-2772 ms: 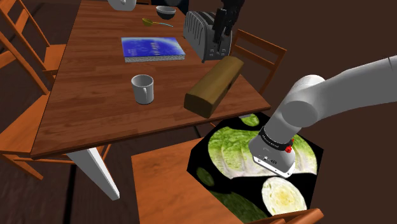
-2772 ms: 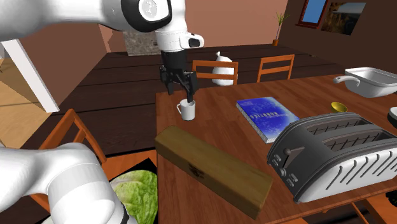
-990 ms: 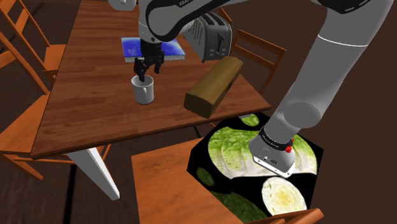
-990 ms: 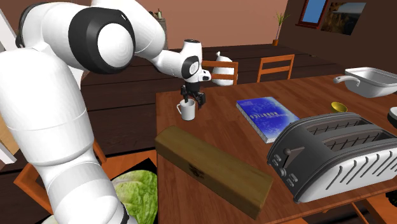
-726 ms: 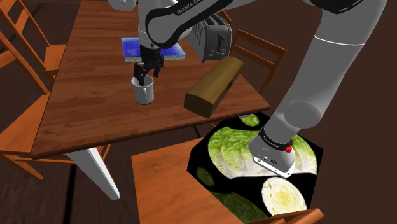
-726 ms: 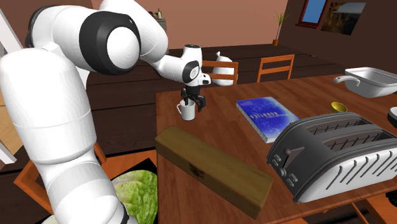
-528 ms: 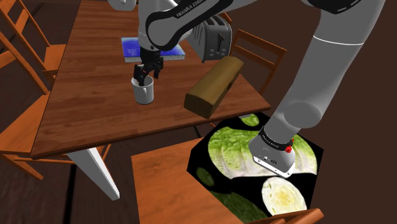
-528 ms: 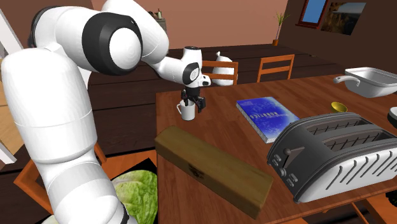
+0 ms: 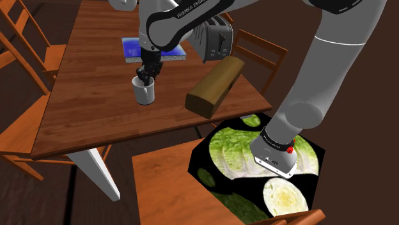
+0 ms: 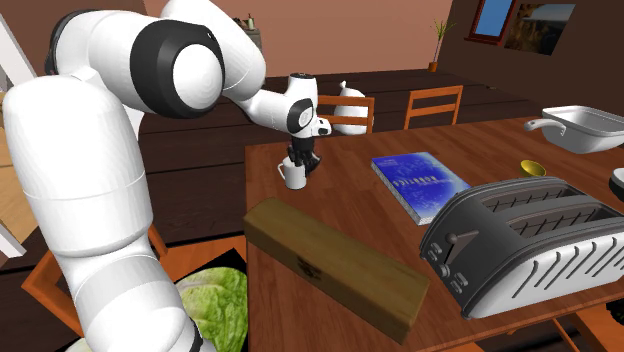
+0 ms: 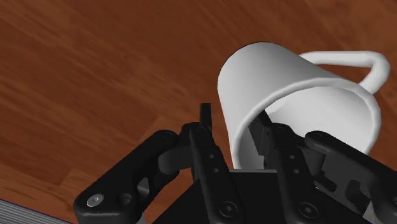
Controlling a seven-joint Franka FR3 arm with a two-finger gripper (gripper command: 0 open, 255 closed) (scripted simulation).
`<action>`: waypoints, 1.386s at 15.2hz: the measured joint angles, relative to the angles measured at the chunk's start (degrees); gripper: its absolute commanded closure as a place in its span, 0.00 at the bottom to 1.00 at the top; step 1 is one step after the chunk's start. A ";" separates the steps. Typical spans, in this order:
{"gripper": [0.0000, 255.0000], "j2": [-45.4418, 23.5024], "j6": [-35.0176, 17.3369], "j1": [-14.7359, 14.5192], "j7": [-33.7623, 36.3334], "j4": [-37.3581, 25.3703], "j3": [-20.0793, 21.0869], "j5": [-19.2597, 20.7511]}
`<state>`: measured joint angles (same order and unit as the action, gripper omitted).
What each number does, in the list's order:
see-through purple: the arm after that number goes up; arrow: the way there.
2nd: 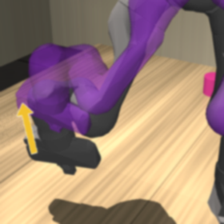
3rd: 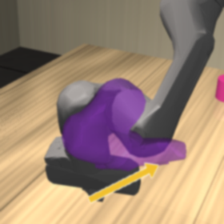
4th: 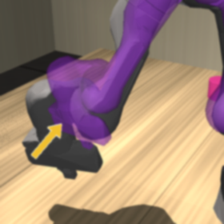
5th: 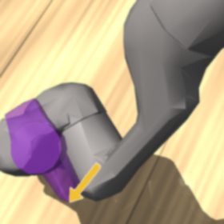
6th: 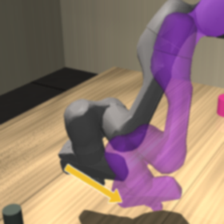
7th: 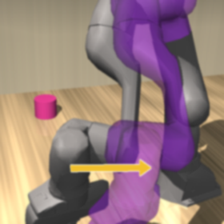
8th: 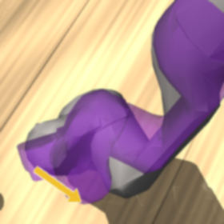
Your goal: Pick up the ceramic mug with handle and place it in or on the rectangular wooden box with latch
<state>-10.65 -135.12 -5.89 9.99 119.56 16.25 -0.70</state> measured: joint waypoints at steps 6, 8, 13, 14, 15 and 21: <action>1.00 0.00 0.01 0.00 0.00 0.01 0.00 0.00; 1.00 0.00 0.01 0.00 0.00 0.01 0.00 0.00; 1.00 1.55 2.62 0.21 -0.36 -1.12 0.08 -0.54; 1.00 2.07 3.42 0.19 -0.31 -1.42 0.15 -0.68; 1.00 2.33 4.14 0.17 -0.27 -1.89 0.19 -0.75; 1.00 4.76 8.55 0.39 -0.64 -3.95 0.26 -1.51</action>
<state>-5.89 -126.57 -5.50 9.35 115.61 16.52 -2.21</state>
